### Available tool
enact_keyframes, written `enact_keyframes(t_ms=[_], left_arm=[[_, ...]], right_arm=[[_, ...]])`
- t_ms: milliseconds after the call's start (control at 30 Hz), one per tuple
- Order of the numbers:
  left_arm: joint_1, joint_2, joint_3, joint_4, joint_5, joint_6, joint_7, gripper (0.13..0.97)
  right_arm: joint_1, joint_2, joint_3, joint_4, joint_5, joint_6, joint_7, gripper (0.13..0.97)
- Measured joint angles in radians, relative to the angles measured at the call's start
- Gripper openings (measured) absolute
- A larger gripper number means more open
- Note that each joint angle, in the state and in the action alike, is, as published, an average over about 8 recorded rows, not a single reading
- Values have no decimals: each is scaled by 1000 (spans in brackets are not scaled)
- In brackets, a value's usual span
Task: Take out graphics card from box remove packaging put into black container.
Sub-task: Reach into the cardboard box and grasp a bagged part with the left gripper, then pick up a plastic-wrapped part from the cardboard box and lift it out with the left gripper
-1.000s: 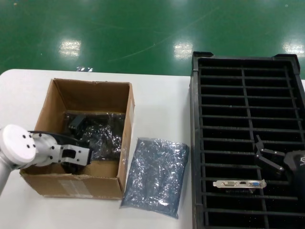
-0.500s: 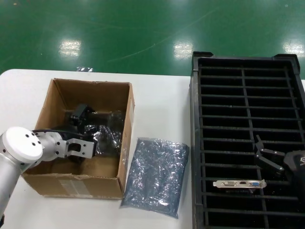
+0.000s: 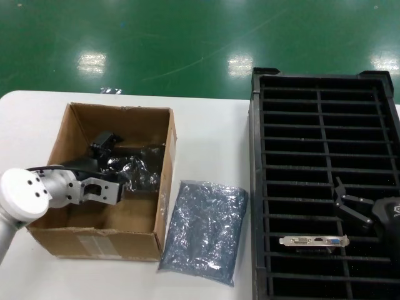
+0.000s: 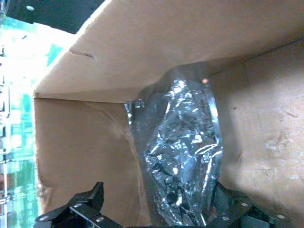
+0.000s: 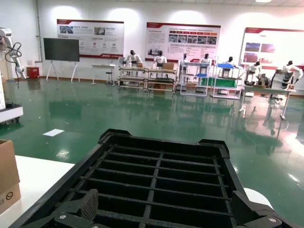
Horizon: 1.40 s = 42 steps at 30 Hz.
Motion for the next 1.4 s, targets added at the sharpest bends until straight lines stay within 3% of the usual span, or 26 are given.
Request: enact_keyframes(t_ms=[133, 400, 1000, 1300, 1400], left_arm=[[20, -21, 7, -59, 20, -1, -40, 830], [44, -44, 17, -129, 44, -2, -89, 663], [58, -60, 30, -166, 46, 2, -111, 276], [76, -74, 23, -200, 39, -6, -122, 174], [82, -79, 20, -208, 34, -9, -123, 174]], right_arm=[[0, 0, 0, 0, 0, 0, 0, 966], [0, 0, 0, 0, 0, 0, 0, 966], [0, 0, 0, 0, 0, 0, 0, 966], [0, 0, 0, 0, 0, 0, 0, 966], [0, 0, 0, 0, 0, 0, 0, 966]])
